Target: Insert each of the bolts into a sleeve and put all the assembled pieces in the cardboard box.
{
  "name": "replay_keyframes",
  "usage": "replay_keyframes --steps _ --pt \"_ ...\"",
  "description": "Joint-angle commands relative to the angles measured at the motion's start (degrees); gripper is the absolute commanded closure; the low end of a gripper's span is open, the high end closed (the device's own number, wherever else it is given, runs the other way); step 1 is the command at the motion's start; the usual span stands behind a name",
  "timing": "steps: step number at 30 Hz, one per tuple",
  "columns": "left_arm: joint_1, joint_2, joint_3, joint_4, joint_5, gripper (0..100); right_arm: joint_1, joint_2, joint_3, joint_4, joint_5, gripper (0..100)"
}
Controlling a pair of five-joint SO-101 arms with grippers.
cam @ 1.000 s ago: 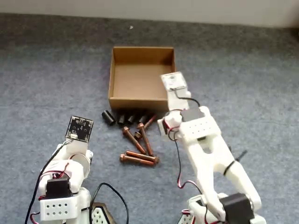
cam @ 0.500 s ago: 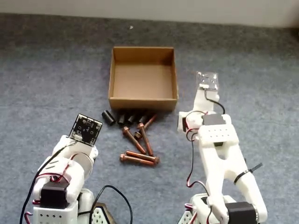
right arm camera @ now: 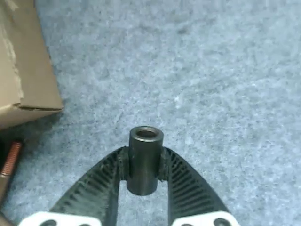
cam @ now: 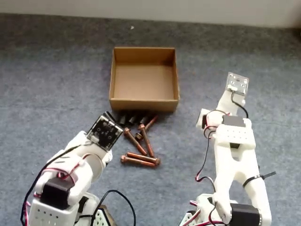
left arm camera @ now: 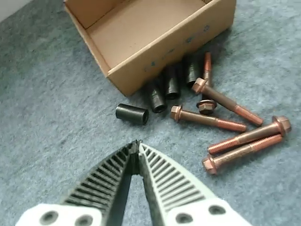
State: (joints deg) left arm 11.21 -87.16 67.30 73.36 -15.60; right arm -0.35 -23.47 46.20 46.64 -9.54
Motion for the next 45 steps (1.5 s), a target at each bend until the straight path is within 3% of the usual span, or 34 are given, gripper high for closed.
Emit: replay_keyframes --steps 1,7,12,19,32,45 --pt "5.6 15.6 -10.8 0.2 -0.7 99 2.3 -2.5 -0.7 -2.6 -0.6 99.3" --pt "14.6 34.2 -18.8 0.2 -9.6 96 4.4 -2.5 -0.8 -2.6 -0.6 99.3" --pt "16.2 47.9 -22.5 -2.8 -13.5 88 4.6 -2.5 -0.9 -2.7 -0.6 99.3" --pt "20.9 65.4 -27.1 -4.7 -21.5 86 4.9 -2.5 -1.0 -2.7 -0.6 99.3" --pt "23.8 90.1 -41.1 -4.7 -25.8 86 4.6 -2.5 -0.9 -2.7 -0.5 99.3" --pt "26.9 101.1 -47.9 -4.6 -25.8 86 4.7 -2.4 -0.7 -5.4 -0.4 99.2"
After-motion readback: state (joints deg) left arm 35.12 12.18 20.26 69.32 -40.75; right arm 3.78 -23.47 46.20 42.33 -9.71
